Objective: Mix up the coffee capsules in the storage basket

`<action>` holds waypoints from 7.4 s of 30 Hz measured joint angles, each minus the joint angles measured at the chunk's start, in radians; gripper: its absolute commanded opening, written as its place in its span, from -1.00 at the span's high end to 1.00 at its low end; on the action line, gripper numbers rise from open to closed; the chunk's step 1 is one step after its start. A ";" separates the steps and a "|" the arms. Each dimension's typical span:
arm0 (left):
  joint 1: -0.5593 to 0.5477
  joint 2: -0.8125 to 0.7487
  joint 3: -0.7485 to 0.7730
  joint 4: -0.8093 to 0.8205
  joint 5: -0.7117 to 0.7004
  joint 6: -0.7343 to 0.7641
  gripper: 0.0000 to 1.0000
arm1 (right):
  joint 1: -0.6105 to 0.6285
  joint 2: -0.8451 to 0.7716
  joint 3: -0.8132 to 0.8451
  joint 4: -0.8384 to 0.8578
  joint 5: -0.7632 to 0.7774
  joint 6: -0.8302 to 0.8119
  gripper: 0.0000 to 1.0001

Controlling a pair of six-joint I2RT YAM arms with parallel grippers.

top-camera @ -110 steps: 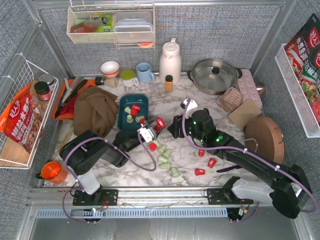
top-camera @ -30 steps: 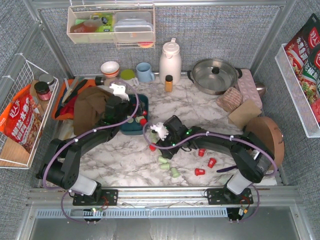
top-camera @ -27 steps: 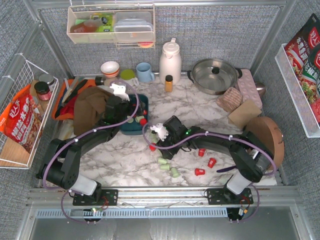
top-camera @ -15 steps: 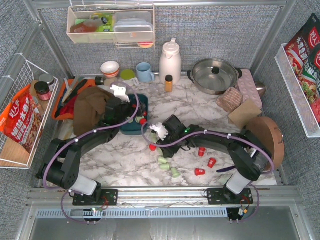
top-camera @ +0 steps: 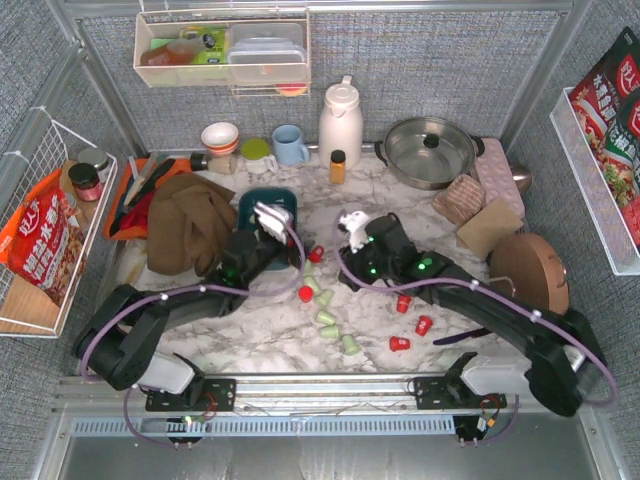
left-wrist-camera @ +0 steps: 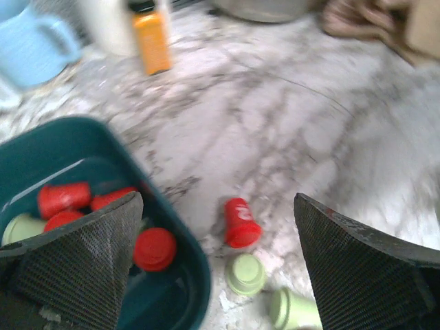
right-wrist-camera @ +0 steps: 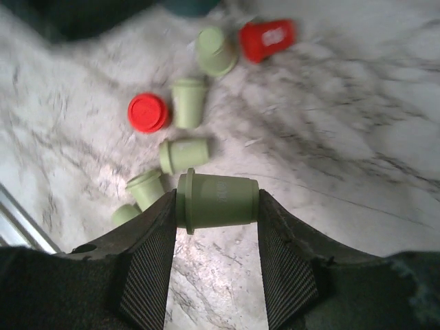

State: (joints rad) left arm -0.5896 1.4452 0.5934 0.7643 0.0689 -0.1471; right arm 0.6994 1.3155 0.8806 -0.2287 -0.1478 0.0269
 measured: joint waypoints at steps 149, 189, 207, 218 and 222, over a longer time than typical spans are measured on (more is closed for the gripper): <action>-0.129 0.217 -0.253 0.792 0.412 0.518 -0.99 | -0.060 -0.204 -0.075 0.115 0.061 0.231 0.11; -0.242 0.305 -0.164 0.834 0.366 0.588 0.43 | -0.084 -0.213 -0.087 0.210 -0.057 0.334 -0.39; 0.048 0.245 0.111 0.253 -0.178 0.115 -0.12 | -0.056 0.003 -0.061 0.142 -0.053 0.199 -0.29; 0.069 0.203 0.083 0.040 -0.287 -0.018 -0.98 | 0.018 0.310 0.040 0.243 -0.064 0.201 0.01; 0.069 0.138 0.027 0.064 -0.285 -0.006 -0.98 | 0.027 0.387 0.087 0.244 -0.036 0.198 0.08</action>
State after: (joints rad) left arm -0.5209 1.5833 0.6201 0.8288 -0.2165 -0.1535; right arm 0.7269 1.7027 0.9680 0.0151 -0.1841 0.2249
